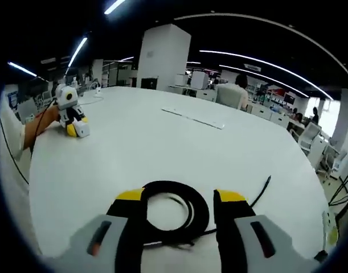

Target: Plug the desk Type‑C cable into the charger adapter.

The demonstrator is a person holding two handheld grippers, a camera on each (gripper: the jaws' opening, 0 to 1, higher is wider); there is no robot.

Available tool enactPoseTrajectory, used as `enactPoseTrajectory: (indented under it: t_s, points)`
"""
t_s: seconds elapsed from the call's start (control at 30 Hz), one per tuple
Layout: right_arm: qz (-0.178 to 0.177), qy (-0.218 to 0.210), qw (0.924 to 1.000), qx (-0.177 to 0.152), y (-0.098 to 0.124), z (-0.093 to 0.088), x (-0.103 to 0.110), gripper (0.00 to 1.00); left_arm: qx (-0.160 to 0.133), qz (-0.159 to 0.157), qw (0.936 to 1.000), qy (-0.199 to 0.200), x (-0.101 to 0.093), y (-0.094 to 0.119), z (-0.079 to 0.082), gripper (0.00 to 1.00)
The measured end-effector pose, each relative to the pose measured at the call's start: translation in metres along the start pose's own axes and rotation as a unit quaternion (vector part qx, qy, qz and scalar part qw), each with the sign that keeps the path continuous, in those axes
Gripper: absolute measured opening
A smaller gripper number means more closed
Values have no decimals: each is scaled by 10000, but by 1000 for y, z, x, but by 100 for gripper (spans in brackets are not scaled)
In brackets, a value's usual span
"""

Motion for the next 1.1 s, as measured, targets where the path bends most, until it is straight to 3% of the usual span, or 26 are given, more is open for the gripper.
enactPoseTrajectory:
  t_s: [0.17,0.33,0.6,0.8,1.1]
  points:
    - [-146,-22,9998,97,0,-4,-2,43,-1,2,10000,2,0,0,0,25]
    - [-299,-404,9983,308,-1,-7,-9,31,0,7,10000,-1,1,1,0,25]
    - [-219,-539,9961,663,-10,-17,-11,31,1,5,10000,-1,1,1,0,25]
    - [-201,-374,9942,993,-16,-22,-11,31,-2,4,10000,1,0,1,0,25]
    - [-93,-517,9925,1107,-20,-20,-15,23,1,2,10000,-1,1,1,1,25]
Point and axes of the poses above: the point that each gripper's makers call its tool centre point, and the gripper's own axes: y roughly backward along the fingers, x roughly to its left, z roughly out of its top, the point moved 10 cm from there along y, roughly backward along the fingers, and after that the axes turned 12 degrees about -x, right-handed, at the moved point
